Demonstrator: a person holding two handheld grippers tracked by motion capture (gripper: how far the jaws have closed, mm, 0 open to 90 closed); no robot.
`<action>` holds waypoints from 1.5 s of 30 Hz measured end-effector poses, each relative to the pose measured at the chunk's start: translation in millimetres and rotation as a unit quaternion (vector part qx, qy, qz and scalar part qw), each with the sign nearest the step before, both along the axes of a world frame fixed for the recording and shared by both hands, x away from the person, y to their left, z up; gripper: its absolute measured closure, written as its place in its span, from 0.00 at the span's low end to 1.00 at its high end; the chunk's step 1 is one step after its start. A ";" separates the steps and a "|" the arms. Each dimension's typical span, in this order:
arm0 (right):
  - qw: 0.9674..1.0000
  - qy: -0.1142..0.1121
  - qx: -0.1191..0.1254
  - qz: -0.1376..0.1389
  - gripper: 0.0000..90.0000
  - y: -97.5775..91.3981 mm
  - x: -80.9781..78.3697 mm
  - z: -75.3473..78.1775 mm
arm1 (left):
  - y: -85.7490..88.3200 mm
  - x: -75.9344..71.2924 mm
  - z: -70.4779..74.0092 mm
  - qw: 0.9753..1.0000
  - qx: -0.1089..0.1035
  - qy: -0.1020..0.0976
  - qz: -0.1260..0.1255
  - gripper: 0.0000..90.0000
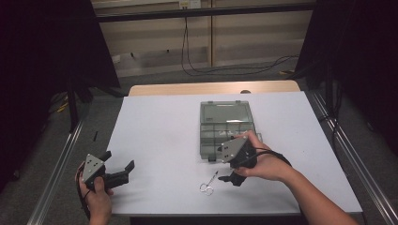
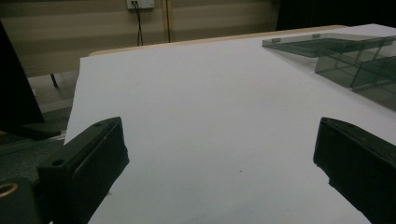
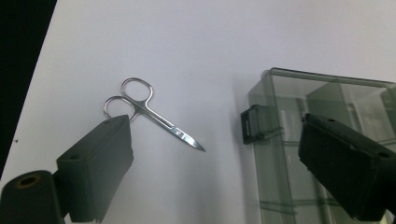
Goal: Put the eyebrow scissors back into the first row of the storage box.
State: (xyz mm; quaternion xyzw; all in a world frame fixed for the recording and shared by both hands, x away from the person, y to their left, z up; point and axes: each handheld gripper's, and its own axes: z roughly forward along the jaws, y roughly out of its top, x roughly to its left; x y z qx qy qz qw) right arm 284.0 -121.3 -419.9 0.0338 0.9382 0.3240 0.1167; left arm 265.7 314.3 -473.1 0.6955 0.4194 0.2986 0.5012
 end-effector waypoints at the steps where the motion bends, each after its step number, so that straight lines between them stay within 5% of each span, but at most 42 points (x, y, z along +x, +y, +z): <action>1: 1.000 0.000 -0.008 0.008 0.12 3.1 0.2 -1.3 | 0.0 0.0 0.0 1.000 0.000 0.000 0.000 0.03; 18: 0.994 0.036 -0.083 0.067 0.32 36.2 1.5 -16.6 | -1.2 0.0 -0.2 1.000 0.003 -0.002 0.000 0.03; 30: 0.983 0.030 -0.157 0.092 0.49 54.8 4.6 -30.1 | -0.5 -0.3 -0.1 1.000 0.004 -0.002 -0.002 0.03; 45: 0.974 0.056 -0.185 0.115 0.63 59.9 15.4 -27.9 | -0.6 -0.3 -0.2 1.000 0.004 -0.002 -0.004 0.04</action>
